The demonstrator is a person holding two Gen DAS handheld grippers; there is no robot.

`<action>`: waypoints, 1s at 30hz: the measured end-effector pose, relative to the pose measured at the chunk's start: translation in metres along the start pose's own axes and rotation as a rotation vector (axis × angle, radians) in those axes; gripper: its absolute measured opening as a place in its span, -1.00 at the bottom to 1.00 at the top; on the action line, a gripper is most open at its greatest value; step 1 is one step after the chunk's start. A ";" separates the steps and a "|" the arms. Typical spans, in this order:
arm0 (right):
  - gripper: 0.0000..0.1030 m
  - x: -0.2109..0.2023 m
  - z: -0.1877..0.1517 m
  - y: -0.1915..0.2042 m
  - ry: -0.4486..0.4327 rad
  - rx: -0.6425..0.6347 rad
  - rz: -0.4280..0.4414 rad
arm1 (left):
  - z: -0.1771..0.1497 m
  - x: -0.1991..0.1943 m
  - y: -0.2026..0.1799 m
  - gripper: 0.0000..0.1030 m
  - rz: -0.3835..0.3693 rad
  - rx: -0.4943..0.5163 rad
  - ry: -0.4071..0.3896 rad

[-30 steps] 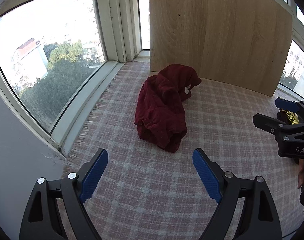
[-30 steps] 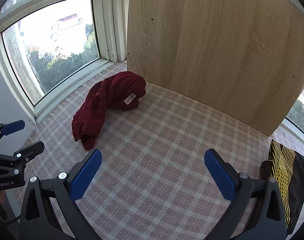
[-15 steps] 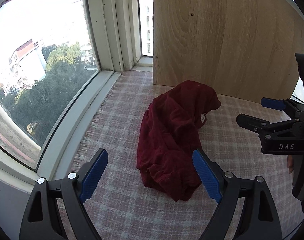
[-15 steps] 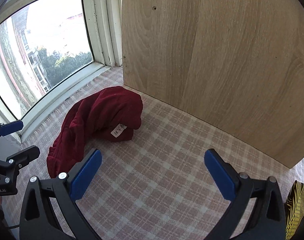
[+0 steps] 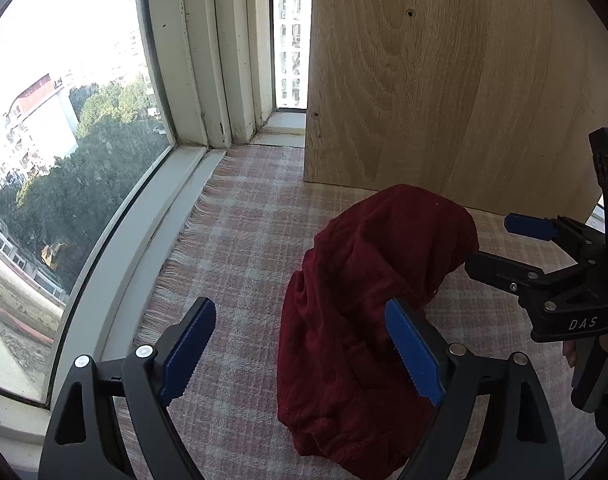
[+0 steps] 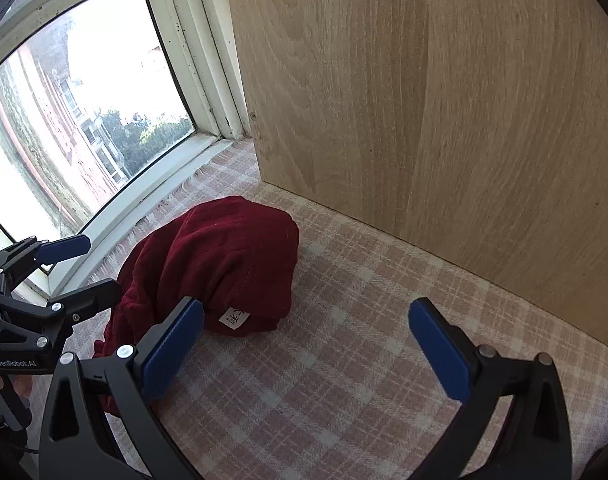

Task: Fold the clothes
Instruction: 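Move both tools toward the crumpled dark red shirt, then grasp the dark red shirt with the left tool while the right tool grasps it too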

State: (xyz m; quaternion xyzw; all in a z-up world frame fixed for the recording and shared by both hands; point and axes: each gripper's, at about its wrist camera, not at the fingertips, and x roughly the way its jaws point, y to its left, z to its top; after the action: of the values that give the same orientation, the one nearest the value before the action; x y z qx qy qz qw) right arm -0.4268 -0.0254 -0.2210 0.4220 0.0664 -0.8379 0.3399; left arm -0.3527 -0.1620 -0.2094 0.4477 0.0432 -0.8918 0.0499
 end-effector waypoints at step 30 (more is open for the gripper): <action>-0.31 0.038 0.011 0.008 0.108 -0.017 0.193 | 0.014 0.035 0.001 0.68 -0.134 0.016 0.069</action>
State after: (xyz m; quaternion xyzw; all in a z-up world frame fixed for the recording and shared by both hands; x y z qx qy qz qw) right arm -0.4445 -0.0549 -0.2411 0.4682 0.0509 -0.7766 0.4184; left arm -0.3848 -0.1664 -0.2290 0.4746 0.0674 -0.8775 -0.0150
